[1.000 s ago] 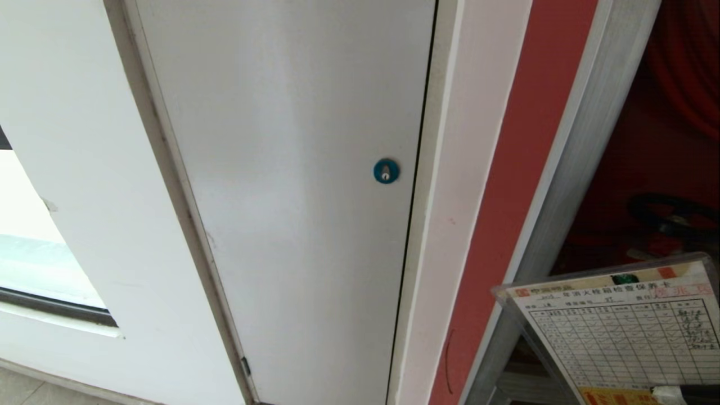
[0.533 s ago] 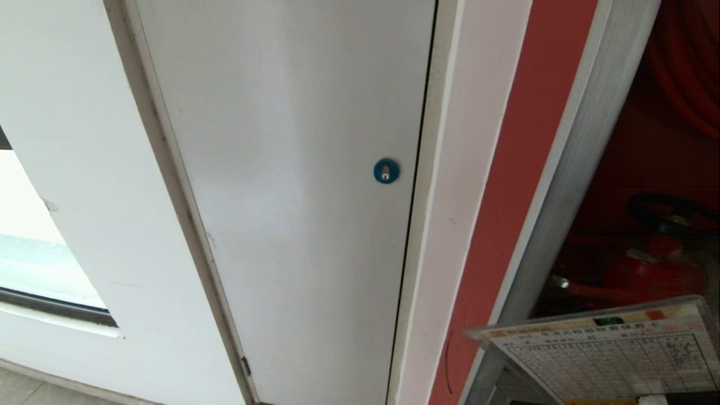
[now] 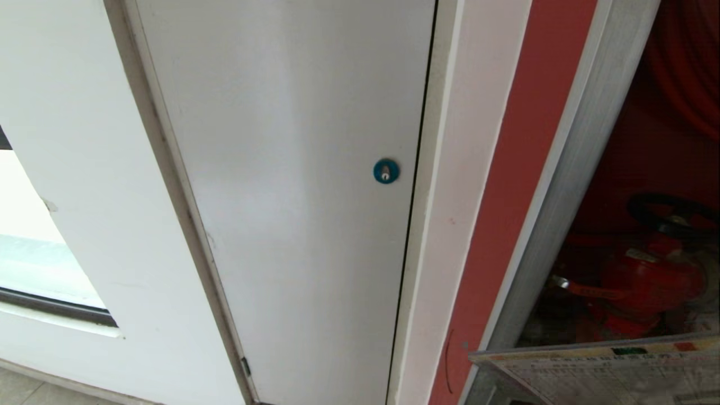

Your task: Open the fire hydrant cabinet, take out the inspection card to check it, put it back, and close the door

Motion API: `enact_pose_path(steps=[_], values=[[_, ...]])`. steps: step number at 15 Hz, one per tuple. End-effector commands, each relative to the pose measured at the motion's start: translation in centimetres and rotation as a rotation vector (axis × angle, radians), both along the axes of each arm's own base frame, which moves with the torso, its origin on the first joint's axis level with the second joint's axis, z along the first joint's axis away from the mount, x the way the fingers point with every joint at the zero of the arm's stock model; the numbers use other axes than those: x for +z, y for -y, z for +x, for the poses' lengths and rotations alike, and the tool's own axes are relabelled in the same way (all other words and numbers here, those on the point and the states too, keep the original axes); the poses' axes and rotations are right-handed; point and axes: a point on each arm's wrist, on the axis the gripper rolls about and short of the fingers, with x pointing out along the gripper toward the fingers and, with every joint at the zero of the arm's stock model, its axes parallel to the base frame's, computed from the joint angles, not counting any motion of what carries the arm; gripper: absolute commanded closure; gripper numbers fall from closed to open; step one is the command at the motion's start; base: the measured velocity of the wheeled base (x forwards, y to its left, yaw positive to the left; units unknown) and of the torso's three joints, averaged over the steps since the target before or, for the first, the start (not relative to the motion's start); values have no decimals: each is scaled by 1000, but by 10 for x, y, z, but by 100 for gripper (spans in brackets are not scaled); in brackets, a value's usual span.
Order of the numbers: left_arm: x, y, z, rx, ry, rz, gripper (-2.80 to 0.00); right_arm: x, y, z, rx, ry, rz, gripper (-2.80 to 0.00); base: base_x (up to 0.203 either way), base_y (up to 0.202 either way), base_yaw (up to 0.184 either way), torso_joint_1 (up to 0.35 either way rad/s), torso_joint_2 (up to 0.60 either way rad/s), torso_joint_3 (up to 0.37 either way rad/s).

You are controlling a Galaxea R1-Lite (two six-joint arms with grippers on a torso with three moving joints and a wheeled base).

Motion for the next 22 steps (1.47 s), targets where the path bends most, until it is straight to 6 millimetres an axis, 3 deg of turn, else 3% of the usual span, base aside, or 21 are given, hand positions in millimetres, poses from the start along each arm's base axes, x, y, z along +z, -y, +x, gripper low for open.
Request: enact_pose_path(steps=[1,6,11,18,22], values=[[-2,0,1,0,-7,0,0,4,-4,-11,-21,-28,46,0,0,0,0,0,0,0],[-2,0,1,0,-7,0,0,22,-21,-20,-155,-44,223,0,0,0,0,0,0,0],[-2,0,1,0,-7,0,0,37,-37,-23,-178,-90,415,0,0,0,0,0,0,0],[-2,0,1,0,-7,0,0,63,-59,1,-228,-180,587,0,0,0,0,0,0,0],[-2,0,1,0,-7,0,0,74,-69,6,-135,-233,622,0,0,0,0,0,0,0]])
